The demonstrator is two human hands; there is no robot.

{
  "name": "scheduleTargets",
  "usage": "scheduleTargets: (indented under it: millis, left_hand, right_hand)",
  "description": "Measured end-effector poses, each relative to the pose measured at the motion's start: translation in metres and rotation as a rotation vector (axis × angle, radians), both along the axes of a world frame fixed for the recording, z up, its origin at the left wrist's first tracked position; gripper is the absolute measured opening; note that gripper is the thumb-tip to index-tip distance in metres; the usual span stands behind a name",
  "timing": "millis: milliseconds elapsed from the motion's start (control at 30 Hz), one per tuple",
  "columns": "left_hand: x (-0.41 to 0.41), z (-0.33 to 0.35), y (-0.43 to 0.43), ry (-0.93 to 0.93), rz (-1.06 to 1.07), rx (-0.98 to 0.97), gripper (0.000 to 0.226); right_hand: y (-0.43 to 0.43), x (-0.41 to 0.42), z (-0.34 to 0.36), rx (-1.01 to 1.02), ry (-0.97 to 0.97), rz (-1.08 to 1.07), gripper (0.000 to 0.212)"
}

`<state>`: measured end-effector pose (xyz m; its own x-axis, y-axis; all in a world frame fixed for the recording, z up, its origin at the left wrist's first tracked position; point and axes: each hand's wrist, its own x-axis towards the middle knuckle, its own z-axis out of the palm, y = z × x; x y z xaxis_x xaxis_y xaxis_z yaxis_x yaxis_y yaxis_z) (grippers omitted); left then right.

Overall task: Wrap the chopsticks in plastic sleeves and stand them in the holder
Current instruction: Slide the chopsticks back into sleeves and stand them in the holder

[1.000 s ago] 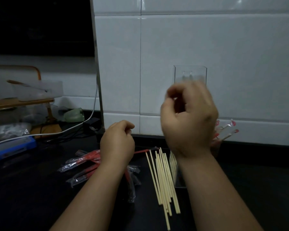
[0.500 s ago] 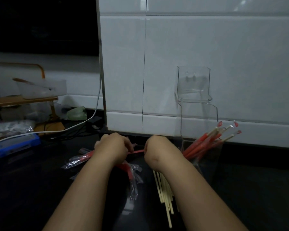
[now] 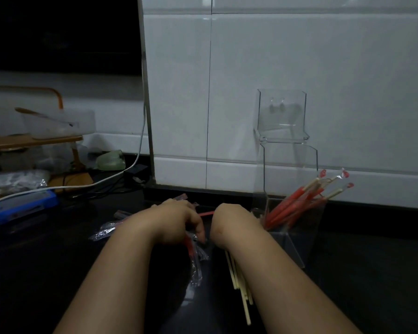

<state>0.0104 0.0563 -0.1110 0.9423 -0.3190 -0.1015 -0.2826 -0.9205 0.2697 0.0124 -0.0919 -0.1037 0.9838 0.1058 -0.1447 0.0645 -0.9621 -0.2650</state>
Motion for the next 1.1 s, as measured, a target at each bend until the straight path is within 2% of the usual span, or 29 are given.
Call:
scheduleTargets:
  millis: [233, 400, 467, 600, 733, 833, 1100]
  left_hand:
    - [0.004, -0.005, 0.001, -0.050, -0.015, -0.042, 0.041]
    - [0.010, -0.004, 0.000, -0.141, -0.001, -0.276, 0.029]
    - [0.010, -0.004, 0.000, -0.133, -0.003, -0.330, 0.028]
    - [0.002, 0.003, -0.003, -0.100, 0.058, -0.307, 0.024]
    - [-0.002, 0.007, -0.005, -0.157, 0.098, -0.242, 0.019]
    - [-0.002, 0.006, -0.004, -0.167, 0.113, -0.287, 0.016]
    - [0.005, 0.005, -0.006, -0.439, 0.205, -0.567, 0.006]
  right_hand:
    - [0.001, 0.009, -0.013, 0.005, -0.005, -0.017, 0.041]
    - [0.002, 0.015, -0.016, 0.007, 0.033, -0.025, 0.052]
    - [0.001, 0.016, -0.016, 0.021, 0.023, -0.041, 0.049]
    - [0.000, 0.016, -0.014, 0.030, 0.001, -0.049, 0.040]
    - [0.000, 0.014, -0.015, 0.037, -0.027, -0.047, 0.034]
    - [-0.001, 0.013, -0.014, 0.055, -0.040, -0.058, 0.033]
    - [0.000, 0.012, -0.019, 0.084, -0.074, -0.080, 0.036]
